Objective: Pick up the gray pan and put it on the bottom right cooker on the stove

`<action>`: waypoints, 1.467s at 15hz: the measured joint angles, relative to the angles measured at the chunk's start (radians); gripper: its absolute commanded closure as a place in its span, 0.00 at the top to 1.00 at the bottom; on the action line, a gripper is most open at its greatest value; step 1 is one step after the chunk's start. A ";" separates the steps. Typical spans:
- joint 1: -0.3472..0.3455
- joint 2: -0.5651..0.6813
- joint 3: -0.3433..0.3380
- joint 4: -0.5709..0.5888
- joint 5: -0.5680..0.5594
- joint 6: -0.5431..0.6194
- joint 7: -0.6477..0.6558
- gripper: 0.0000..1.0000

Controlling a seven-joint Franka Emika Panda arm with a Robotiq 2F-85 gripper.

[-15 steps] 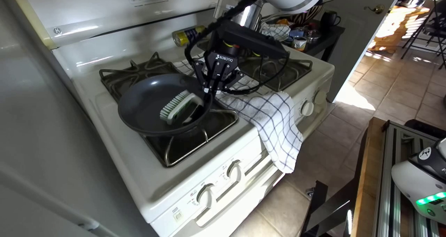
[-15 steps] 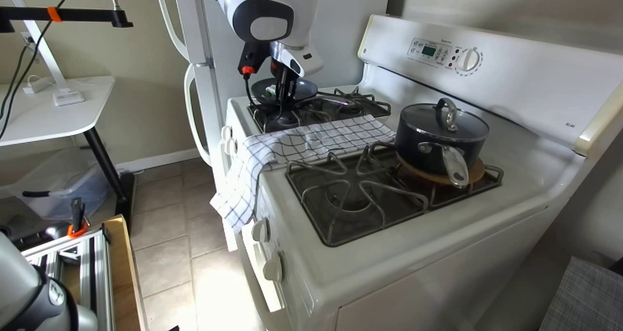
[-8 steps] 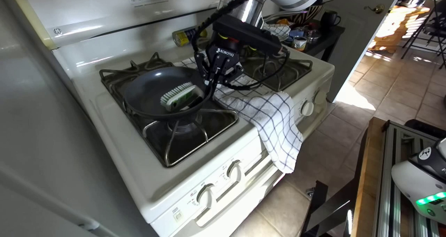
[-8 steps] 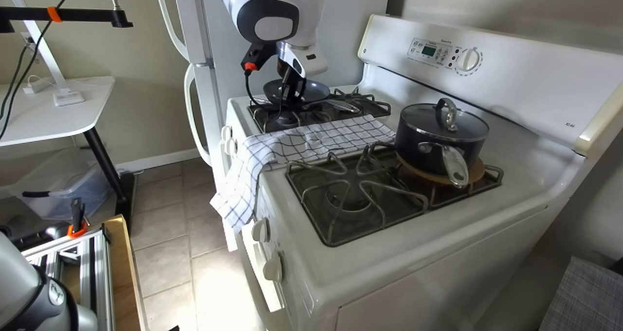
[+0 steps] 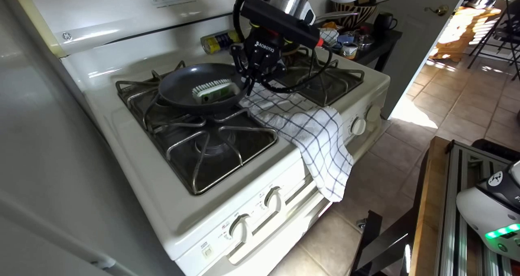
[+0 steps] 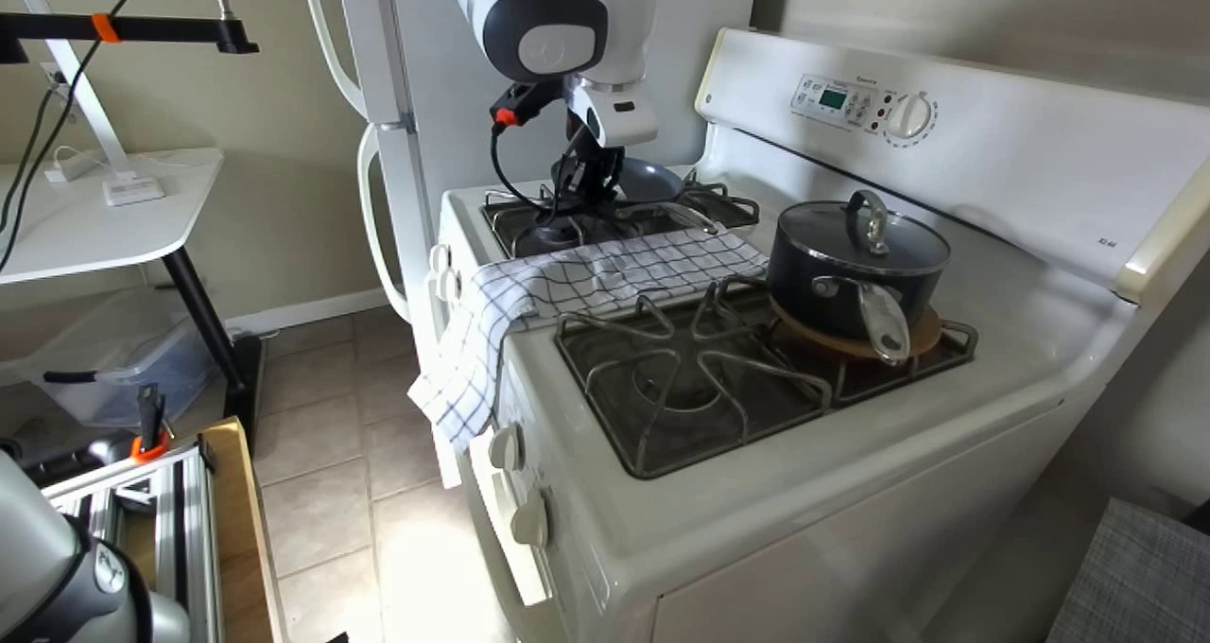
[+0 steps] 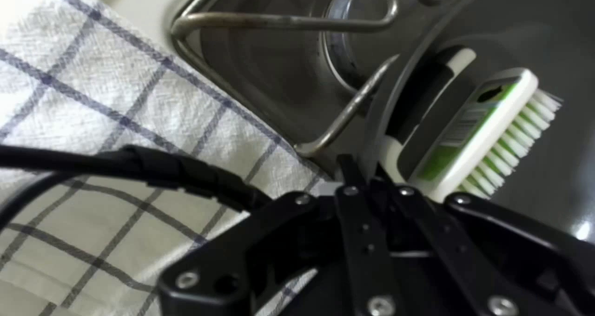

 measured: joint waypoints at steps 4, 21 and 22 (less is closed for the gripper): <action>0.004 -0.001 -0.001 0.012 -0.074 0.047 0.076 0.01; -0.068 -0.195 -0.051 -0.227 -0.116 0.053 0.134 0.01; -0.084 -0.214 -0.058 -0.251 -0.118 0.053 0.135 0.01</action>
